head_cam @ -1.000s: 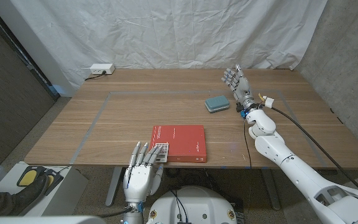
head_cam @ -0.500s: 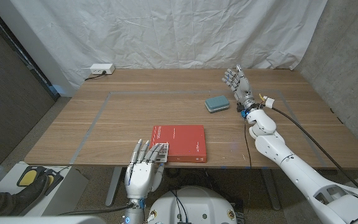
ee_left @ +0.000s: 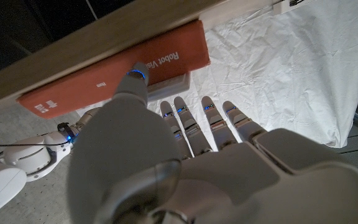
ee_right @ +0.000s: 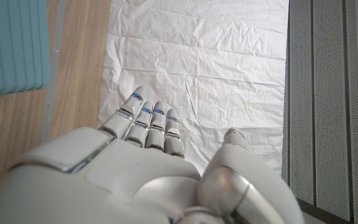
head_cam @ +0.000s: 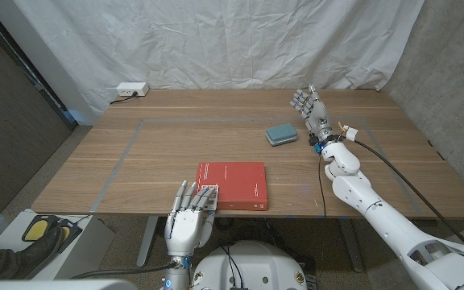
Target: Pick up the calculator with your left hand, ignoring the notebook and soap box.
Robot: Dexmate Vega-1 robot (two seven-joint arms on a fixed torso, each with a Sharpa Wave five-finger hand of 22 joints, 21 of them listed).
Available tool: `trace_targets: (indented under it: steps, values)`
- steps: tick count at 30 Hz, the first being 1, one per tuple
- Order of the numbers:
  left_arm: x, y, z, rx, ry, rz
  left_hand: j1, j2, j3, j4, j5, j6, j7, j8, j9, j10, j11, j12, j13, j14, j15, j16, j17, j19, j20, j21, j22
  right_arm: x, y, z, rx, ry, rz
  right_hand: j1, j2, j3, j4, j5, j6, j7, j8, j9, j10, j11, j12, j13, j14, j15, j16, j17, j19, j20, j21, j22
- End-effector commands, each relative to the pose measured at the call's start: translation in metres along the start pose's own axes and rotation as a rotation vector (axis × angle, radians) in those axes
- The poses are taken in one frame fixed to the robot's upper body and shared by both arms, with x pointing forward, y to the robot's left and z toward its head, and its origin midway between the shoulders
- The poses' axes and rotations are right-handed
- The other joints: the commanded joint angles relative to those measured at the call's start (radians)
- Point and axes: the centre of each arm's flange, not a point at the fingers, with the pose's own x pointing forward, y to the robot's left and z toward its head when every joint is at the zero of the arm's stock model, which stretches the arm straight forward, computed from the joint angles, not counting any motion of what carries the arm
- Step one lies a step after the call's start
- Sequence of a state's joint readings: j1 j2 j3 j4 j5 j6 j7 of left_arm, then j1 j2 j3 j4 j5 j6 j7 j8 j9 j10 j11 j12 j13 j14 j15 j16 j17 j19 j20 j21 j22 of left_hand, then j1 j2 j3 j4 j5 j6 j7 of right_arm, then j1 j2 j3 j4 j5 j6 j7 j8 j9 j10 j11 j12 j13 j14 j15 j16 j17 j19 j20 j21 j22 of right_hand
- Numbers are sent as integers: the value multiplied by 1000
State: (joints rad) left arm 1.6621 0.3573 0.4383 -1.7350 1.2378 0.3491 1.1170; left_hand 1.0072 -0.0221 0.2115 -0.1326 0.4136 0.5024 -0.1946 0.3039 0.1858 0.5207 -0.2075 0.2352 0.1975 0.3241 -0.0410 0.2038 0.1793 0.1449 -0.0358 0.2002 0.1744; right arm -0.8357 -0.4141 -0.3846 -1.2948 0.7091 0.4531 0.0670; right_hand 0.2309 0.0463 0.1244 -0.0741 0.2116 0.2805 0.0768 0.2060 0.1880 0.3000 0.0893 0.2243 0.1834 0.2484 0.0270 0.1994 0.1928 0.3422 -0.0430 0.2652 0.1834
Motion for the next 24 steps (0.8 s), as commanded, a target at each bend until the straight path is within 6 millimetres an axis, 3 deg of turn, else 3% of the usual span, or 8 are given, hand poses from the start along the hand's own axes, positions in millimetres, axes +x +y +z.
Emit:
trace_targets:
  steps: [1,16,24]
  values:
    - [-2,-1,0,-7,8,-3,10,0,6,1,-3,15,-2,5,3,10,-1,1,3,11,-175,-3,1,9,-112,7,3,0,-1,-2,1,7,1,6,4,-3,-3,0,2,-7,-5,5,9,4,0,6,10,-2,0,3,10,-5,-5,5]
    - [-3,-4,-1,-1,22,-2,39,24,22,-2,-19,39,-2,5,3,37,0,-2,3,20,-178,-7,1,15,-108,7,4,5,2,-5,2,15,9,5,4,-4,-3,1,2,-7,-6,5,9,4,0,6,11,-4,0,3,11,-4,-6,5]
    - [-3,-4,-3,-4,25,0,97,57,51,-14,-53,85,-5,9,2,80,1,-1,3,38,-179,-11,0,42,-121,13,4,4,4,-8,6,21,8,5,5,-4,-3,1,2,-7,-5,5,9,3,-1,6,13,-4,1,4,12,-4,-7,6]
